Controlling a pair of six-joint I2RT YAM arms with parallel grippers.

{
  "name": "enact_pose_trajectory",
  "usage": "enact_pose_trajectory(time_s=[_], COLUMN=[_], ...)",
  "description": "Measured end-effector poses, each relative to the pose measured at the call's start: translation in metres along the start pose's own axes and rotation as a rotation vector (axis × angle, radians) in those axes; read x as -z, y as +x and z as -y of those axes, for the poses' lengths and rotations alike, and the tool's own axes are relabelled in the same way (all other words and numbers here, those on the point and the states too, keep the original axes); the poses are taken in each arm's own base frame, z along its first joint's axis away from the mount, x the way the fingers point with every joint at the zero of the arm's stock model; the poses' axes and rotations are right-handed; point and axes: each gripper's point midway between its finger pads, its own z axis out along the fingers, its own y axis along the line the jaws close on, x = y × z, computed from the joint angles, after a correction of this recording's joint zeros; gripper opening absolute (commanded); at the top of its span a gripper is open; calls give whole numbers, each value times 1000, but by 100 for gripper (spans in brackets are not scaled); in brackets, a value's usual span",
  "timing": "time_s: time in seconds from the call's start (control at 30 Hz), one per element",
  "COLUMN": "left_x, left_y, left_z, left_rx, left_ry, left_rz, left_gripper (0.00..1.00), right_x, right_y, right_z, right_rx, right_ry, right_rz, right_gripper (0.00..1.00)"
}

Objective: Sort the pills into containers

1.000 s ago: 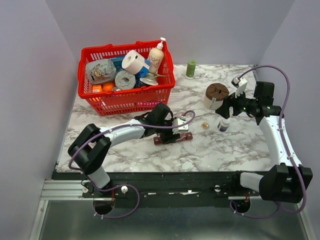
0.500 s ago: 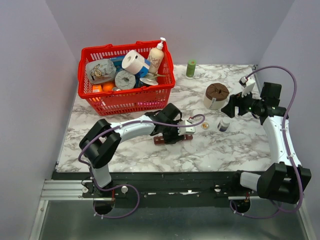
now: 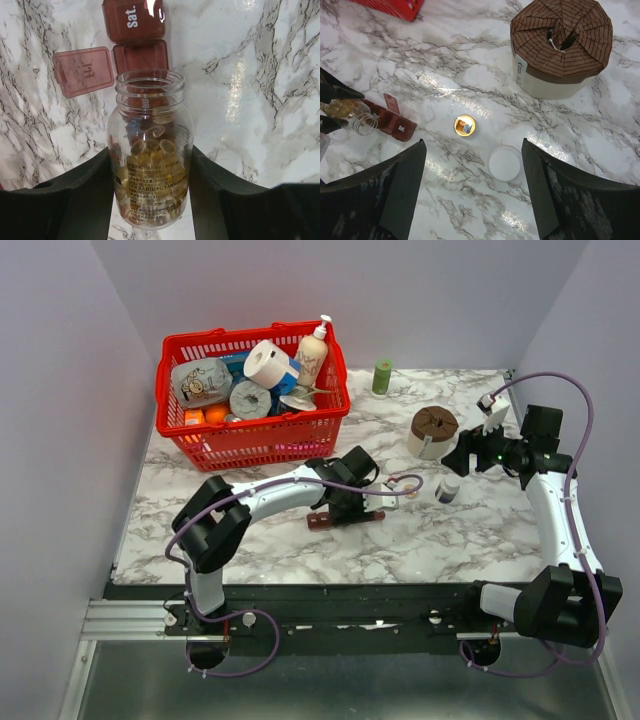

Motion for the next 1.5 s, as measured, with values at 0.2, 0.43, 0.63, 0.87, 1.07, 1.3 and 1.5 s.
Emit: enact_pose_trajectory(time_s=[0.2,0.43,0.63,0.87,1.07,1.3,1.5], left_x=[-4,-3,-1,-5,-1,0,0], left_y=[2,8,2,6,7,6,5], left_z=[2,-1,-7,-4,-9,-13,-13], left_rx=[-16,-14,-21,-42,-45,-59,-83], left_ry=[-10,-27,-63,-79,-111,-144,-169], left_rz=[-70,-142,-174,-235,-271,-303,-338], left_gripper=[0,0,0,0,0,0,0], right_x=[1,2,4,5,7,7,8], right_y=[0,2,3,4,6,6,6], right_z=[1,0,0,-1,-2,-3,-2], right_rx=[2,-9,-13,-18,-26,-28,-33], right_ry=[-1,-11,-17,-27,-36,-49,-50], right_rz=[2,1,1,3,2,3,8], right_gripper=[86,86,86,86,86,86,86])
